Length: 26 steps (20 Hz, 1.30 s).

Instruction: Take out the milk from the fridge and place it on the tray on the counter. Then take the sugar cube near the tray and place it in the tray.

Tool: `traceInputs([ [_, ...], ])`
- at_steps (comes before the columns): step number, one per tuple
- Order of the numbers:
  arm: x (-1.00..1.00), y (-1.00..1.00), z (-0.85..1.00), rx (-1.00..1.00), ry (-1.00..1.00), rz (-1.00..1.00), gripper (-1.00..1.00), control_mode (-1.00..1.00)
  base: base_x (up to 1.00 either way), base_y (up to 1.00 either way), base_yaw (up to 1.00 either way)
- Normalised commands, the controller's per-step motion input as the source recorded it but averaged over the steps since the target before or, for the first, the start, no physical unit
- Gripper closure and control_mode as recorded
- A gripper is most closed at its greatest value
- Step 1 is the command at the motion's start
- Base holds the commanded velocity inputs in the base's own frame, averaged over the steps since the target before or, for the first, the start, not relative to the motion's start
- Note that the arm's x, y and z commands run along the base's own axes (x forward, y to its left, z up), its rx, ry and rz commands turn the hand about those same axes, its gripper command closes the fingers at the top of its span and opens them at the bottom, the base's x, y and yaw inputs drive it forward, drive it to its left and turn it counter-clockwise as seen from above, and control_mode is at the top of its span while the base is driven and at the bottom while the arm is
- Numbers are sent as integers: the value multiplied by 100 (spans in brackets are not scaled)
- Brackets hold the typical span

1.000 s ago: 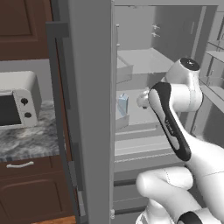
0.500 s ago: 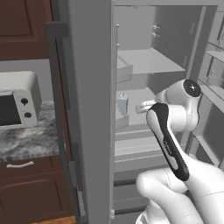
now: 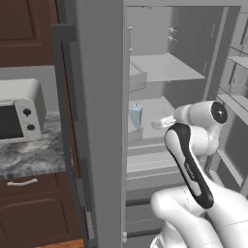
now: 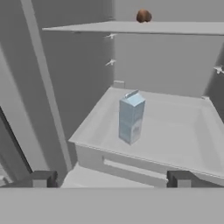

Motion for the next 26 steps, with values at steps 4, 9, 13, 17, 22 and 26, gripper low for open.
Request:
traceInputs([
  [4, 7, 0, -12, 0, -27, 11, -100, -100, 0, 0, 0],
  [9, 10, 1, -12, 0, -31, 11, -100, -100, 0, 0, 0],
  [13, 2, 0, -8, 0, -26, 12, -100, -100, 0, 0, 0],
  [17, 16, 0, 0, 0, -3, 11, -100, -100, 0, 0, 0],
  [22, 21, 1, 0, 0, 2, 9, -100, -100, 0, 0, 0],
  [26, 20, 14, -4, 0, 0, 5, -100, -100, 0, 0, 0],
])
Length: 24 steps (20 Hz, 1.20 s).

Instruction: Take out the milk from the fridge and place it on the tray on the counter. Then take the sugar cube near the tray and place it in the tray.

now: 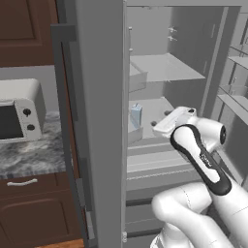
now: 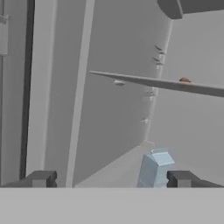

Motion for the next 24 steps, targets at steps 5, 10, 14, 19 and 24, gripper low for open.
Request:
traceInputs([
  [5, 33, 18, -8, 0, 0, 0, -100, -100, 0, 0, 0],
  [10, 42, 2, -13, 0, 0, 2, -100, -100, 0, 0, 0],
  [14, 16, 0, -5, 0, -6, 7, -100, -100, 0, 0, 0],
  [19, 38, -2, -7, 0, -2, 6, -100, -100, 0, 0, 0],
  [24, 32, -14, -4, 2, 0, 7, -100, -100, 0, 0, 0],
])
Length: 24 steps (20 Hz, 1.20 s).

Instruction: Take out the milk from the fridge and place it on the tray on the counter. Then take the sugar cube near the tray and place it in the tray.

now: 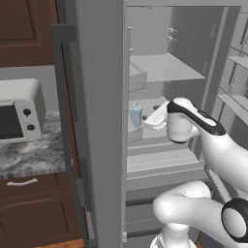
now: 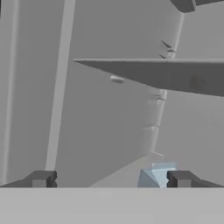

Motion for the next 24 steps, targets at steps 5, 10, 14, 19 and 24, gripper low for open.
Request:
traceInputs([
  [5, 20, 0, -19, 0, 0, 6, -100, -100, 0, 0, 0],
  [10, 21, -3, -13, 0, 0, 6, -100, -100, 0, 0, 0],
  [14, 22, -2, -8, 0, 0, 5, -100, -100, 0, 0, 0],
  [19, 26, 2, -6, 0, 0, 0, -100, -100, 0, 0, 0],
  [24, 22, 0, -1, 0, 0, 2, -100, -100, 0, 0, 0],
])
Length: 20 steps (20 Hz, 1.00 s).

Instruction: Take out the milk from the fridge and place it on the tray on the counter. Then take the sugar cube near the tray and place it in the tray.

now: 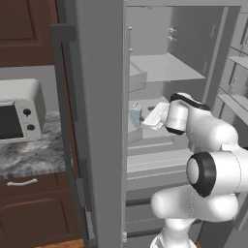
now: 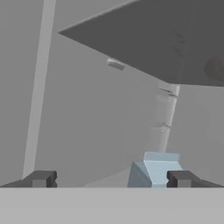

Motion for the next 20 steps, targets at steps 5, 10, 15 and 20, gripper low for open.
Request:
traceInputs([
  [5, 11, 0, -4, 0, 0, 5, -100, -100, 0, 0, 0],
  [10, 16, -8, -3, 1, 0, 5, -100, -100, 0, 0, 0],
  [15, 6, -7, -1, 1, 0, 0, -100, -100, 0, 0, 0],
  [20, 19, 0, -11, 0, 0, 0, -100, -100, 0, 0, 0],
])
